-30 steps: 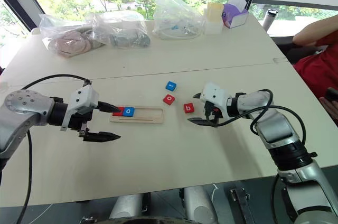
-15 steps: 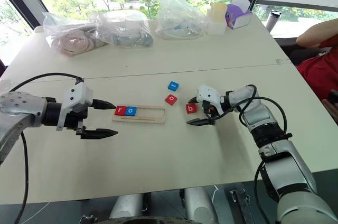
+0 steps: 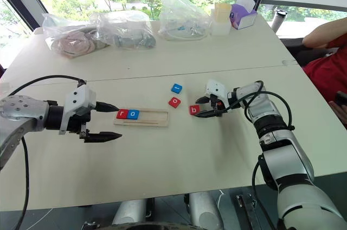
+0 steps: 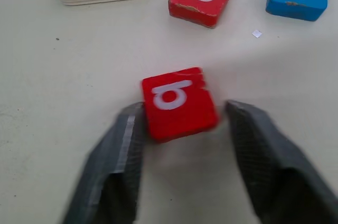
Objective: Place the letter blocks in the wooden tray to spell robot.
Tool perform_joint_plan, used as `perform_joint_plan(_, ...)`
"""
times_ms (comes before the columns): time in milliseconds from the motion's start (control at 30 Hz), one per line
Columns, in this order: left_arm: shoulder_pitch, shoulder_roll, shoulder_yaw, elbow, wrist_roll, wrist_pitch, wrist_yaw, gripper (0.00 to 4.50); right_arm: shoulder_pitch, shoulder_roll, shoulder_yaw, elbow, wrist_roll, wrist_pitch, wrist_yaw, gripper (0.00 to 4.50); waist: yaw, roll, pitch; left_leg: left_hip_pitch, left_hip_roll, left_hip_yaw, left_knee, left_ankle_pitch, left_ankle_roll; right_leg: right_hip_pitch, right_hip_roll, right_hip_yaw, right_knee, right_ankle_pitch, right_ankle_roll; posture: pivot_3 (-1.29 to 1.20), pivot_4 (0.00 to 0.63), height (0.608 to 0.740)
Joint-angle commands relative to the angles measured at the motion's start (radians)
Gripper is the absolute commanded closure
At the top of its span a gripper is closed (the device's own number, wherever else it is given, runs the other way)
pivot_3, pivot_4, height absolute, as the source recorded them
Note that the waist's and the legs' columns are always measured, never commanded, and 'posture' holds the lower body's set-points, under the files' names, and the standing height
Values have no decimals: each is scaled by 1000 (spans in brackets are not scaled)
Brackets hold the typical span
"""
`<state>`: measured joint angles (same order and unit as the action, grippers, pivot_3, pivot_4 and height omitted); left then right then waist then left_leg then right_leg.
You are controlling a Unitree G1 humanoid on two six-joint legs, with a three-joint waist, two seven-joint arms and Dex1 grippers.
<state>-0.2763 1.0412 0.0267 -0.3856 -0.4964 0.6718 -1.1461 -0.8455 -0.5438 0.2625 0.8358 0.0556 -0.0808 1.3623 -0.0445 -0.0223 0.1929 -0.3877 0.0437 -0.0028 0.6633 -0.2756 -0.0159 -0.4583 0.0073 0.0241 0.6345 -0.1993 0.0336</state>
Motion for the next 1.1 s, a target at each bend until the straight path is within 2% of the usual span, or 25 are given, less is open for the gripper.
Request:
perform_joint_plan(33, 8, 8, 51, -15, -11, -6, 11, 0, 4, 14, -21, -10, 6, -2, 17, 3371, 0, 0, 0, 0, 0, 0, 0, 0, 0, 0, 0, 0, 0, 0, 0, 0, 150, 739)
perform_joint_plan(133, 37, 14, 75, 15, -8, -8, 18, 0, 8, 26, -50, -91, 47, 50, 22, 3371, -1, 0, 0, 1, 0, 0, 0, 0, 0, 0, 0, 0, 1, 0, 0, 0, 150, 739)
perform_joint_plan(267, 131, 28, 143, 112, 39, -57, 31, 0, 60, 49, -32, -436, 77, 243, -24, 3371, -3, 0, 0, 2, 0, 0, 0, 0, 0, -2, 0, 0, 5, 0, 0, 0, 150, 739)
perform_joint_plan(367, 167, 56, 220, 170, 39, -54, 25, 0, 82, 108, 33, -639, 7, 389, -152, 3371, 0, 0, 0, 2, 0, 0, 0, 0, 0, -4, 1, 0, 11, -1, 0, 0, 150, 739)
perform_joint_plan(433, 181, 80, 259, 206, 40, -56, 12, 0, 66, 200, 81, -714, -24, 522, -258, 3371, 0, 0, 0, 4, 1, -1, 0, 0, 0, -4, 1, 0, 13, -4, -4, 0, 150, 739)
perform_joint_plan(533, 187, 90, 267, 212, 27, -48, -2, 0, 42, 287, 116, -724, -52, 615, -344, 3371, 0, 0, 0, 6, 3, -1, 0, 0, -1, -3, 4, 0, 14, -5, -9, 0, 150, 739)
perform_joint_plan(667, 178, 54, 265, 146, -33, -1, 5, 0, -4, 359, 176, -606, -96, 575, -400, 3371, 5, -1, -1, 6, 3, 0, 0, 1, -1, -2, 2, 0, 13, -5, -9, 0, 150, 739)
perform_joint_plan(833, 159, 21, 289, 121, -99, 64, 26, 0, -35, 370, 187, -534, -106, 542, -401, 3371, 1, -2, -1, 5, 2, 2, 0, 1, -1, -2, 0, 0, 12, -5, -8, 0, 150, 739)
perform_joint_plan(1100, 169, 28, 272, 104, -98, 69, 43, 0, -61, 375, 207, -420, -114, 486, -345, 3371, -3, -2, -1, 6, 4, 0, -1, 1, -1, -3, 4, 0, 13, -5, -8, 0, 150, 739)
